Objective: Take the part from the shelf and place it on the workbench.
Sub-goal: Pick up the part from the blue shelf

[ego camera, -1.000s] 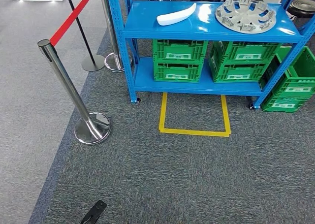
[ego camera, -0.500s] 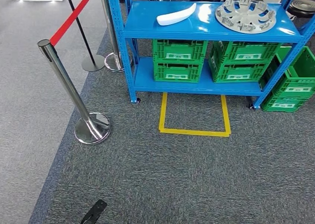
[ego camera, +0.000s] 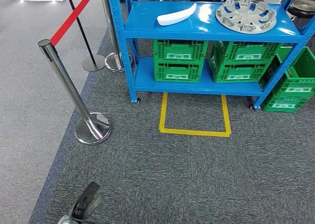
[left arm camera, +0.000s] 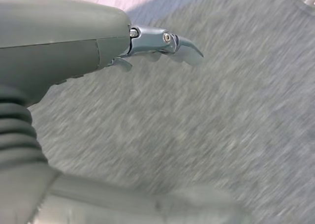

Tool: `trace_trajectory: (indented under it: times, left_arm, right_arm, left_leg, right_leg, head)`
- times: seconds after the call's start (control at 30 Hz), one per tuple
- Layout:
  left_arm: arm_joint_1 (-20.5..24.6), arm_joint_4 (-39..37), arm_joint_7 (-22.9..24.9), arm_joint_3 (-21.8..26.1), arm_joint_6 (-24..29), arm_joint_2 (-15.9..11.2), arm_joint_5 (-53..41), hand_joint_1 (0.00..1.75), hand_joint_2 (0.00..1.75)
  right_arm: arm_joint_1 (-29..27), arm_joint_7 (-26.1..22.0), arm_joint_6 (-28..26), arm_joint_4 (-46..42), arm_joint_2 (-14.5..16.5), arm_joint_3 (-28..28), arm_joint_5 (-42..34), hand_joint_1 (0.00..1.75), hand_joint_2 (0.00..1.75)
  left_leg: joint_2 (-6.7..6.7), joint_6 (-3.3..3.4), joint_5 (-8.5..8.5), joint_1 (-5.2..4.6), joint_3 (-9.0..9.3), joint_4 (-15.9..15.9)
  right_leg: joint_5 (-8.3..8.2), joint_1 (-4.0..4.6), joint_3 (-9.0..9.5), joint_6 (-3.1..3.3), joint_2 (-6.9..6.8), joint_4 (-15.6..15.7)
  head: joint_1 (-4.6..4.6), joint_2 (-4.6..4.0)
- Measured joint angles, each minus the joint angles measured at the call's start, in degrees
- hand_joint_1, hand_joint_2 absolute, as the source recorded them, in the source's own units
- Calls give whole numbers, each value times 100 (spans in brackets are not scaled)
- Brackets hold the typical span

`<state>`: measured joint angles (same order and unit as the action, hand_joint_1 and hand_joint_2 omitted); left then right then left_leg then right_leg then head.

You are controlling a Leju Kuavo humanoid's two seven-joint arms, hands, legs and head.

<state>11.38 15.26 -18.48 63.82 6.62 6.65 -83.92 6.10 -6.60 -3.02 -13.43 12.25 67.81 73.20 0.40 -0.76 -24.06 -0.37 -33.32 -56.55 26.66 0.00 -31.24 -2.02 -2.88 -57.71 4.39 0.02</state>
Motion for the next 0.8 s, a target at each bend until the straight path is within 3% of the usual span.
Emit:
trace_trajectory:
  times: [0.23,0.5,0.8]
  left_arm:
    - [719,149,-45,-141,64,-438,-27,0,175]
    - [867,198,-90,-263,217,-563,-30,0,175]
    - [1698,418,32,-950,322,-950,-480,0,175]
  right_arm:
    - [71,51,51,1,1,-1,32,0,0]
    - [90,54,55,1,1,-1,37,0,0]
    - [186,140,120,1,1,-31,184,0,0]
  left_leg:
    - [1,-2,4,0,1,0]
    - [1,1,1,-4,-2,-1]
    - [1,-4,21,4,-2,-1]
  right_leg:
    - [-8,1,5,2,3,-2]
    - [-8,-4,0,1,5,0]
    - [-17,5,0,5,4,-3]
  head:
    - [0,0]
    - [0,0]
    - [2,0]
